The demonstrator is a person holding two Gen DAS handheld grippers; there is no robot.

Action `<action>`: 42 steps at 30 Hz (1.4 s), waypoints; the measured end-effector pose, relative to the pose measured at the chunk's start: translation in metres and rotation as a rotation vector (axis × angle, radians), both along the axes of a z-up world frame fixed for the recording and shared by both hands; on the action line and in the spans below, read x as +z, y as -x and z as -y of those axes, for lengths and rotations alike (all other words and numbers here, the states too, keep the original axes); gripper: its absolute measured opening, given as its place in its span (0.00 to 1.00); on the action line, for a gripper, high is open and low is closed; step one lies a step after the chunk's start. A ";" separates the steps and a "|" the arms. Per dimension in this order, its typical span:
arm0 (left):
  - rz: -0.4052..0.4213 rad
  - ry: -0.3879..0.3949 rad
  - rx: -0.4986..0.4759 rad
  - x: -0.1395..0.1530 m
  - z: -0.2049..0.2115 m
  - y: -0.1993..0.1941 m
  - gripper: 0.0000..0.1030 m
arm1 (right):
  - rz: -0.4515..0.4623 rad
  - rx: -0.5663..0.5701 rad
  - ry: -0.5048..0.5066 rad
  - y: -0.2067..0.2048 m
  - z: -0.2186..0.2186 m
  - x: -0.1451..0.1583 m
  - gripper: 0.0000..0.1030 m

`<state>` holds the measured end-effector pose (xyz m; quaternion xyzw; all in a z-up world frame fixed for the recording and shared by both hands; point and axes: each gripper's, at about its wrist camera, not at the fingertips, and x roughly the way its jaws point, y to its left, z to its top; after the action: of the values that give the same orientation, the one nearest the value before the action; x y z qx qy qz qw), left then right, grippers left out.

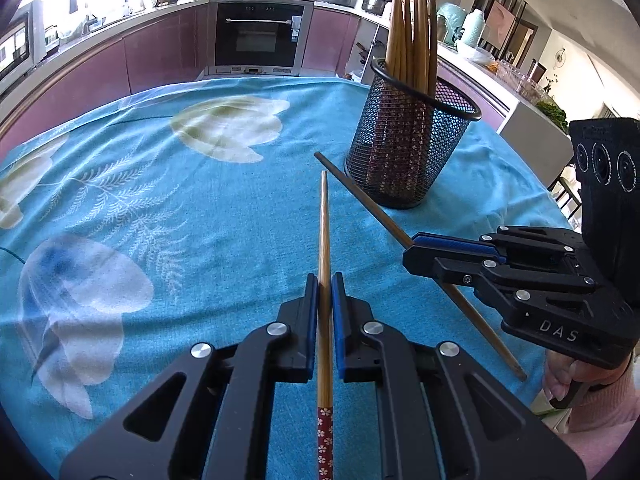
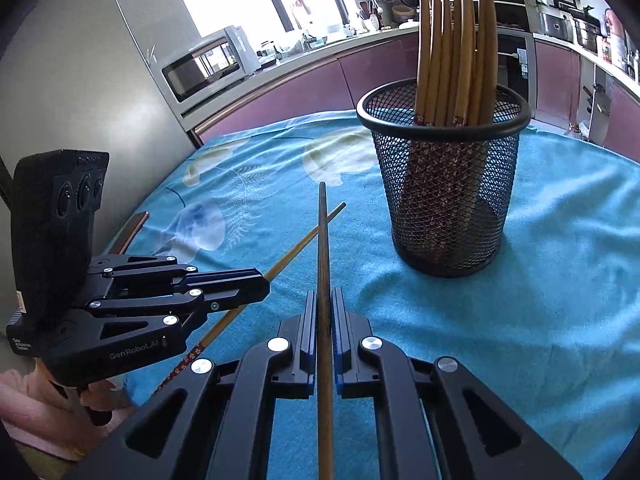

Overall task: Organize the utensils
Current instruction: 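Lift both chopsticks upright and carry them over the mesh cup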

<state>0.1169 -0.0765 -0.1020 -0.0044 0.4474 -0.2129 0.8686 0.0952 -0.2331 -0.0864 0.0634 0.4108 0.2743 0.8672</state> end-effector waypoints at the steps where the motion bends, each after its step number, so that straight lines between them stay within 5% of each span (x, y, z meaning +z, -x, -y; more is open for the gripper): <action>1: 0.001 0.004 0.001 0.001 -0.001 0.000 0.08 | 0.003 -0.001 -0.003 0.001 0.001 0.001 0.06; 42: 0.126 0.207 -0.040 0.072 -0.023 0.026 0.08 | 0.158 -0.047 -0.175 0.023 0.043 0.064 0.06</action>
<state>0.0906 -0.0535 -0.0303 -0.0719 0.3676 -0.2750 0.8855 0.0722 -0.2757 -0.0228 0.1266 0.3141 0.2926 0.8943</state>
